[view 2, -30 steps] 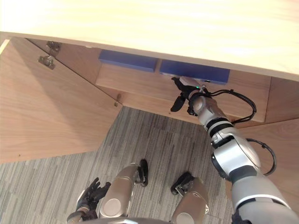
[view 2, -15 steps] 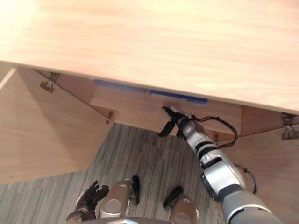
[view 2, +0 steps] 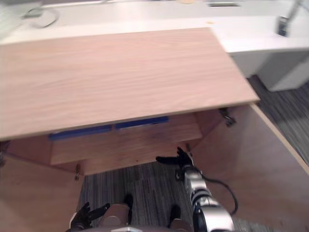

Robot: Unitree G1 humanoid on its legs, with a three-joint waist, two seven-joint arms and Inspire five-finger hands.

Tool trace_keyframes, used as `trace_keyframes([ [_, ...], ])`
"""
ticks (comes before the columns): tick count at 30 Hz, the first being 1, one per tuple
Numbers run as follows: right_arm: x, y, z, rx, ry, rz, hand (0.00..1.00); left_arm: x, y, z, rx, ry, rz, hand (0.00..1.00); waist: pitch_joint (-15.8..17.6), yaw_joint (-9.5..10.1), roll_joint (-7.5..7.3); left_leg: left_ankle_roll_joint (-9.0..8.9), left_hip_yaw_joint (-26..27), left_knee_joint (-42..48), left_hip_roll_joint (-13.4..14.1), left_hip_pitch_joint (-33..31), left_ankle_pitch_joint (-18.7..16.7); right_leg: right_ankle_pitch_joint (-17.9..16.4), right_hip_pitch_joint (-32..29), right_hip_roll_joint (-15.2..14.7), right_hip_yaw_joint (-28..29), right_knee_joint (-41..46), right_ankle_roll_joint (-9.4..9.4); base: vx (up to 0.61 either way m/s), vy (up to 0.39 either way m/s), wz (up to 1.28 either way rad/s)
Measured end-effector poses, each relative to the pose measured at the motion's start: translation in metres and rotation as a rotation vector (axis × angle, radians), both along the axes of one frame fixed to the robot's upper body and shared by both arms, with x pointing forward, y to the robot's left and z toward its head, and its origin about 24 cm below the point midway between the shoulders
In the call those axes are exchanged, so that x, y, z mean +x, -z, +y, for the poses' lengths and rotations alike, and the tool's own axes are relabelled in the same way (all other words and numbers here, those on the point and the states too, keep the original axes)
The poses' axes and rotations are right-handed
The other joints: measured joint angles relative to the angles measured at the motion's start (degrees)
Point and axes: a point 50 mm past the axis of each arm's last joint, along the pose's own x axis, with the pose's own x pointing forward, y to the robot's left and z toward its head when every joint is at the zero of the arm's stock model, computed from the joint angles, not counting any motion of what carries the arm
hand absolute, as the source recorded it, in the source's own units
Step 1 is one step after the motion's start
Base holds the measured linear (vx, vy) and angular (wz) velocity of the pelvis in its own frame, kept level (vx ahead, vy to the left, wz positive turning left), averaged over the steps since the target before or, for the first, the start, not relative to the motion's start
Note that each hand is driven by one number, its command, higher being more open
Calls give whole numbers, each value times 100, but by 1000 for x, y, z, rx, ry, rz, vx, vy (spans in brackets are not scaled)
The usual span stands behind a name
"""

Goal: Walk over to the cabinet, pick up the folder, carry it to the office cabinet, place the folder inside the office cabinet, then close the office cabinet door

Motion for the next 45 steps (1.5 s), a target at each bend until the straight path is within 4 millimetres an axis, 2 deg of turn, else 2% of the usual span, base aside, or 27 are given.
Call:
trace_keyframes([
  [1,-38,18,-15,11,129,97,100,7,-1,-1,6,4,-11,100,-115,-147,14,62,269,-243,-10,263,39,80,-1,2,238,-50,4,-82,45,-85],
  [3,-58,26,-23,6,187,149,100,15,-2,-3,9,5,-30,100,-159,-238,-9,69,349,-411,-48,399,46,152,-12,2,368,-97,8,-108,46,-72],
  [5,-89,37,-29,3,239,224,100,24,-4,-6,15,-3,-52,100,-260,-305,-103,82,362,-712,-180,626,98,282,-141,40,719,-187,-1,-153,57,-100],
  [7,-105,41,-31,1,253,264,100,29,-5,-9,9,5,-64,100,-290,-383,-128,115,486,-839,-188,720,179,340,-202,80,813,-203,-69,-99,9,-68],
  [8,-122,46,-32,11,291,308,100,32,-4,-15,-7,13,-63,100,-297,-444,-131,115,594,-950,-164,829,251,374,-205,104,810,-208,-99,-104,-5,-47],
  [12,-130,48,-33,40,355,323,100,31,0,-26,-41,19,-50,100,-375,-462,-87,97,915,-1184,-55,1052,323,430,-272,191,783,-187,-173,-71,-14,-51],
  [17,-139,49,-35,40,383,337,100,26,2,-32,-53,23,-31,100,-508,-459,4,31,946,-1312,70,1325,363,410,-87,284,628,-160,-153,13,-18,-1],
  [20,-132,47,-29,51,391,314,100,23,4,-31,-55,-6,-19,100,-520,-445,28,21,1121,-1309,166,1412,372,330,-171,323,545,-33,-172,15,-6,-22],
  [21,-127,45,-30,43,398,292,100,20,4,-30,-53,-10,-12,100,-513,-408,29,29,1293,-1276,188,1414,352,209,-293,131,-88,190,-303,-20,7,-52],
  [22,-124,44,-32,36,402,279,100,18,5,-29,-52,-16,-6,100,-506,-394,28,30,1396,-1248,203,1411,335,188,-343,6,-478,317,-334,-14,34,-61],
  [23,-118,41,-32,26,410,255,100,13,6,-26,-54,-43,5,100,-498,-389,32,23,1544,-1181,254,1398,305,119,-412,-217,-1107,525,-435,11,30,-42],
  [25,-107,35,-30,12,427,206,100,10,6,-26,-52,-57,12,100,-470,-417,77,-25,1699,-1165,371,1392,276,-40,-577,-420,-1761,949,-667,36,-23,-42],
  [26,-97,29,-28,9,438,163,100,10,6,-26,-51,-58,13,100,-460,-425,83,-96,1779,-1126,455,1400,253,-294,-761,-565,-1942,1565,-719,29,-47,-34],
  [27,-93,26,-28,3,442,142,100,9,6,-24,-48,-56,14,100,-466,-436,57,-158,1781,-1090,468,1414,222,-486,-829,-646,-1949,1865,-718,76,-137,-20],
  [28,-84,19,-31,-6,446,95,100,9,6,-19,-33,-43,17,100,-509,-432,-17,-255,1750,-996,445,1428,155,-669,-834,-689,-1933,1952,-343,114,-191,-13],
  [29,-73,9,-42,-42,449,33,100,7,7,-24,-42,-26,26,100,-570,-430,115,-280,1701,-979,586,1388,127,-652,-797,-469,-1952,1779,-327,134,-229,-17],
  [31,-53,-6,-55,-90,440,-53,100,6,8,-29,-53,-13,27,100,-605,-395,249,-238,1617,-1011,695,1336,125,-563,-777,-247,-1939,1510,-339,74,-126,-25],
  [33,-25,-30,-70,-155,431,-185,100,8,7,-29,-52,-11,23,100,-602,-385,266,-202,1463,-1051,738,1285,165,-460,-772,-71,-1933,1331,-436,64,-77,-18],
  [36,-5,-53,-86,-203,449,-295,100,9,7,-28,-52,-15,18,100,-580,-401,224,-215,1353,-1050,747,1292,269,-294,-564,14,-1994,981,-416,51,-16,4],
  [39,1,-61,-95,-238,449,-324,100,10,6,-27,-43,1,18,100,-572,-405,234,-235,1276,-1053,705,1270,349,19,-246,79,-2088,367,-377,44,35,14],
  [45,9,-66,-95,-237,440,-342,100,6,4,-16,-9,33,22,100,-551,-421,264,-266,1160,-1087,612,1234,405,654,200,198,-2139,-720,-392,-15,13,2],
])
